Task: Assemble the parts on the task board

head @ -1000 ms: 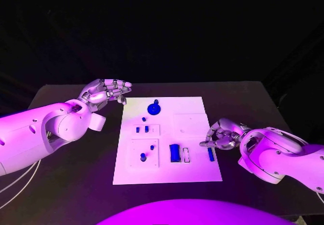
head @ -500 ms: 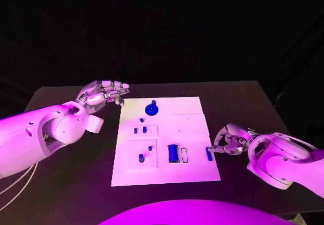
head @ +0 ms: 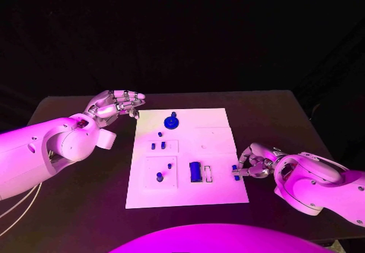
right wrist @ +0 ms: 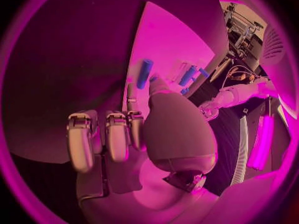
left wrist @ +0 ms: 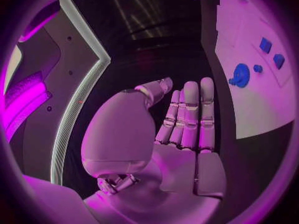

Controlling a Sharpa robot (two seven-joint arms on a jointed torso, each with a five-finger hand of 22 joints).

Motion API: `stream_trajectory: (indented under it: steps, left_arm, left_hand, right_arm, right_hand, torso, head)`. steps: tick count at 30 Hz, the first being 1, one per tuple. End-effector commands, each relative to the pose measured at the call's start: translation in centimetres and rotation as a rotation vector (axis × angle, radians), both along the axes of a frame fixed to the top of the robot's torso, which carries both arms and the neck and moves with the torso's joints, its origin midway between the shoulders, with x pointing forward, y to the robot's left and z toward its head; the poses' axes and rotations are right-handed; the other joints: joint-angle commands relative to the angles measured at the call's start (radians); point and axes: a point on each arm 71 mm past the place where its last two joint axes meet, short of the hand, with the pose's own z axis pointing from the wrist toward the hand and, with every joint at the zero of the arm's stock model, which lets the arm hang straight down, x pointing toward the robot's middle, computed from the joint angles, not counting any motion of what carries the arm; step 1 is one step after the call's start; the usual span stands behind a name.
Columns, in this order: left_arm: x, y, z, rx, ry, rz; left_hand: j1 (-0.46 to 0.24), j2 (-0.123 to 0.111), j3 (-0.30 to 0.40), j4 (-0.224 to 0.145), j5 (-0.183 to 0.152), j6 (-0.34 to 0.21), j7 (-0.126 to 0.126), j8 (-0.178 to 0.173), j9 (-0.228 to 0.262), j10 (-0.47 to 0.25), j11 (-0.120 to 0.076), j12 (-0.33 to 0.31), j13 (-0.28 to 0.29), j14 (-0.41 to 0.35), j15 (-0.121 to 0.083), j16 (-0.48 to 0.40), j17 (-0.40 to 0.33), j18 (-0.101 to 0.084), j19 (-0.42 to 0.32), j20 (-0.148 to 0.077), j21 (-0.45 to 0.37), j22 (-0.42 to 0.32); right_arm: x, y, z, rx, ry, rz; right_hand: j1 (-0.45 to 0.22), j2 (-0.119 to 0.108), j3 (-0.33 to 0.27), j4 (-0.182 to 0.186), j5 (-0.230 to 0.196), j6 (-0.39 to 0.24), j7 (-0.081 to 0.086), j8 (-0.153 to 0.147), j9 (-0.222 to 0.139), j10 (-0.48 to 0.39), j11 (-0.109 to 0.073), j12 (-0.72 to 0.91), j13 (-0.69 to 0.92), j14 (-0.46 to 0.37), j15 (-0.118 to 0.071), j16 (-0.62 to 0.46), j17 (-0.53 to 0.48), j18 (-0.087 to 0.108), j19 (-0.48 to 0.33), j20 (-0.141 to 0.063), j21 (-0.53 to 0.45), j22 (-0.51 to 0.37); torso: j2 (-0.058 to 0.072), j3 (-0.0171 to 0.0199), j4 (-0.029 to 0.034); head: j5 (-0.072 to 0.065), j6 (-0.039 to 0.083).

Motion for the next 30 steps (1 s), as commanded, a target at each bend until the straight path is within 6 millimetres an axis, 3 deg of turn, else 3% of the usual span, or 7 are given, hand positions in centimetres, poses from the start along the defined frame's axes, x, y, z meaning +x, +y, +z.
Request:
stream_trajectory:
  steps: [1, 6, 17, 19, 23, 27, 30]
  left_arm:
    - [-0.1, -0.1, 0.0, -0.014, 0.0, -0.011]
    - [-0.1, -0.1, 0.0, -0.014, 0.0, -0.011]
    - [-0.1, 0.0, 0.0, -0.012, 0.0, -0.008]
    - [-0.1, 0.0, 0.0, -0.012, 0.0, -0.008]
    - [-0.1, 0.0, 0.0, -0.012, 0.0, -0.008]
    - [-0.1, 0.0, 0.0, -0.011, 0.001, -0.006]
    - [-0.1, 0.1, 0.0, -0.011, 0.001, -0.006]
  left_hand:
    - [-0.002, 0.004, 0.002, 0.005, 0.003, -0.008, 0.0, 0.007, -0.001, -0.006, 0.0, 0.0, -0.001, -0.004, 0.002, -0.002, -0.001, 0.015, -0.003, 0.004, 0.0, -0.001]
    - [-0.002, 0.004, 0.002, 0.005, 0.003, -0.008, 0.0, 0.007, -0.001, -0.006, 0.0, 0.0, -0.001, -0.004, 0.002, -0.002, -0.001, 0.015, -0.003, 0.004, 0.0, -0.001]
    - [-0.004, 0.006, 0.003, 0.006, 0.004, -0.008, -0.001, 0.01, -0.001, -0.006, 0.0, 0.002, -0.003, -0.005, 0.002, -0.002, -0.001, 0.015, -0.002, 0.004, -0.002, -0.003]
    - [-0.004, 0.006, 0.003, 0.006, 0.004, -0.008, -0.001, 0.01, -0.001, -0.006, 0.0, 0.002, -0.003, -0.005, 0.002, -0.002, -0.001, 0.015, -0.002, 0.004, -0.002, -0.003]
    - [-0.004, 0.006, 0.003, 0.006, 0.004, -0.008, -0.001, 0.01, -0.001, -0.006, 0.0, 0.002, -0.003, -0.005, 0.002, -0.002, -0.001, 0.015, -0.002, 0.004, -0.002, -0.003]
    - [-0.003, 0.006, 0.003, 0.006, 0.004, -0.008, -0.001, 0.01, -0.001, -0.006, -0.001, 0.002, -0.003, -0.005, 0.002, -0.002, -0.001, 0.015, -0.002, 0.004, -0.002, -0.003]
    - [-0.003, 0.006, 0.003, 0.006, 0.004, -0.008, -0.001, 0.01, -0.001, -0.006, -0.001, 0.002, -0.003, -0.005, 0.002, -0.002, -0.001, 0.015, -0.002, 0.004, -0.002, -0.003]
  right_arm:
    - [-0.1, 0.4, -0.4, -0.035, 0.013, 0.032]
    - [-0.4, 1.0, -1.2, -0.064, 0.041, 0.06]
    - [-0.7, 1.4, -2.1, -0.154, 0.08, 0.103]
    - [-0.7, 1.5, -2.1, -0.16, 0.075, 0.107]
    - [-0.7, 1.8, -2.1, -0.16, 0.059, 0.11]
    - [-0.7, 2.1, -1.9, -0.128, 0.041, 0.09]
    - [-0.9, 2.2, -1.6, -0.065, 0.044, 0.056]
  right_hand:
    - [0.022, 0.004, 0.004, -0.003, -0.002, 0.008, -0.002, 0.008, 0.002, 0.075, 0.0, 0.0, 0.229, 0.102, -0.002, 0.003, 0.242, -0.014, 0.105, 0.004, 0.005, 0.263]
    - [0.088, 0.007, 0.044, -0.005, -0.023, 0.012, -0.007, 0.007, 0.0, 0.074, -0.005, -0.002, 0.228, 0.102, -0.007, 0.003, 0.242, -0.014, 0.105, 0.0, 0.005, 0.263]
    - [0.125, -0.008, 0.068, -0.007, -0.02, 0.013, -0.007, 0.003, -0.004, 0.071, -0.005, -0.011, 0.224, 0.101, -0.007, 0.001, 0.239, -0.014, 0.105, -0.002, 0.005, 0.263]
    - [0.166, -0.01, 0.095, -0.011, 0.019, 0.015, -0.008, -0.001, -0.009, 0.07, -0.006, -0.012, 0.224, 0.101, -0.009, 0.001, 0.239, -0.014, 0.105, -0.003, 0.005, 0.263]
    - [0.224, -0.01, 0.164, -0.011, 0.042, 0.023, -0.009, -0.01, -0.02, 0.07, -0.008, -0.012, 0.225, 0.101, -0.01, 0.001, 0.24, -0.014, 0.105, -0.005, 0.005, 0.263]
    - [0.227, -0.048, 0.289, -0.01, 0.19, 0.036, -0.011, -0.014, -0.028, 0.071, -0.01, -0.01, 0.226, 0.102, -0.012, 0.002, 0.242, -0.014, 0.105, -0.007, 0.005, 0.263]
    - [0.222, -0.059, 0.352, -0.025, 0.238, 0.034, -0.011, -0.005, -0.019, 0.072, -0.011, -0.009, 0.227, 0.102, -0.013, 0.003, 0.244, -0.014, 0.105, -0.008, 0.005, 0.263]
  torso:
    - [0.0, 0.0001, 0.0]
    - [0.0, 0.0002, 0.0002]
    - [-0.001, 0.0001, -0.0005]
    - [-0.001, 0.0004, -0.0002]
    - [0.0, 0.0001, 0.0002]
    - [0.0, 0.0004, 0.001]
    - [-0.001, 0.0003, -0.0003]
  head:
    - [0.0, -0.002]
    - [0.001, -0.003]
    - [0.0, -0.005]
    - [0.0, -0.005]
    - [0.0, -0.004]
    - [0.0, -0.002]
    - [0.001, -0.002]
